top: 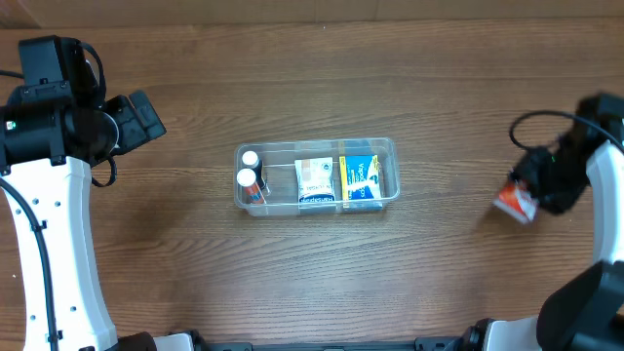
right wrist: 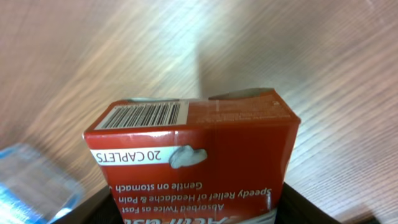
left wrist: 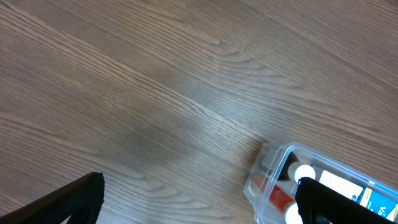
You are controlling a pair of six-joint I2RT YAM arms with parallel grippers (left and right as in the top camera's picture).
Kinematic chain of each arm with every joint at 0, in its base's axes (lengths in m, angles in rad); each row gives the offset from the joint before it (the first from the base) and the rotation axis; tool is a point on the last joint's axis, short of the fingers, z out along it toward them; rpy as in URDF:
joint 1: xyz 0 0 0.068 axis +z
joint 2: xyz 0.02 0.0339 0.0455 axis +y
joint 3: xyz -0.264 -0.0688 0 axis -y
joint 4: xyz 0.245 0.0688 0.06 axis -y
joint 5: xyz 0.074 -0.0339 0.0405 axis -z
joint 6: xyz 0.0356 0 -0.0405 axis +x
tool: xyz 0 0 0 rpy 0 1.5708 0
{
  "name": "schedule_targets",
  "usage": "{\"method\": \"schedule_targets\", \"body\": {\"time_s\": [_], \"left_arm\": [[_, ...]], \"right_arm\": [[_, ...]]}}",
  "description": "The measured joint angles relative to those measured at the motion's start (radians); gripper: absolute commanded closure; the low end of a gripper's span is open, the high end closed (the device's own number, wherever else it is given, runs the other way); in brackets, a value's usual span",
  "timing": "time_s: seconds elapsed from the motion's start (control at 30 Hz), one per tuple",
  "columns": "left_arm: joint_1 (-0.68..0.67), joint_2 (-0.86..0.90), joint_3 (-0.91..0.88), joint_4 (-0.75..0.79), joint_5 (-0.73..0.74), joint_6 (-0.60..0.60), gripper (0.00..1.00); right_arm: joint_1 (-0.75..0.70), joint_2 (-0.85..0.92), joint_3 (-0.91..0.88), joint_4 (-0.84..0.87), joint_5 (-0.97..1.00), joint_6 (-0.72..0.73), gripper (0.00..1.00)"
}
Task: Pack container
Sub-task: 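Carry the red box with right gripper and lower into container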
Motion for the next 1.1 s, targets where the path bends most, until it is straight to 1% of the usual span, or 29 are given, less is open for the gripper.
{"method": "schedule_targets", "body": {"time_s": [0.13,0.27,0.47,0.63,0.8,1.1], "left_arm": [[0.000,0.000,0.000,0.000,0.000,0.000,0.00],[0.000,0.000,0.000,0.000,0.000,0.000,0.00],[0.000,0.000,0.000,0.000,0.000,0.000,0.00],[0.000,0.000,0.000,0.000,0.000,0.000,0.00],[0.000,0.000,0.000,-0.005,0.000,0.000,0.00],[0.000,0.000,0.000,-0.007,0.000,0.000,0.00]], "right_arm": [[0.183,-0.044,0.124,-0.026,-0.002,0.005,0.48],[0.406,-0.081,0.183,-0.004,-0.010,0.019,0.48],[0.729,-0.083,0.190,0.138,-0.013,0.064,0.48],[0.909,-0.068,0.191,0.240,0.003,0.108,0.48],[0.927,0.014,0.192,0.224,0.034,0.120,0.48],[0.896,0.241,0.185,0.175,0.058,0.124,0.48]]}}
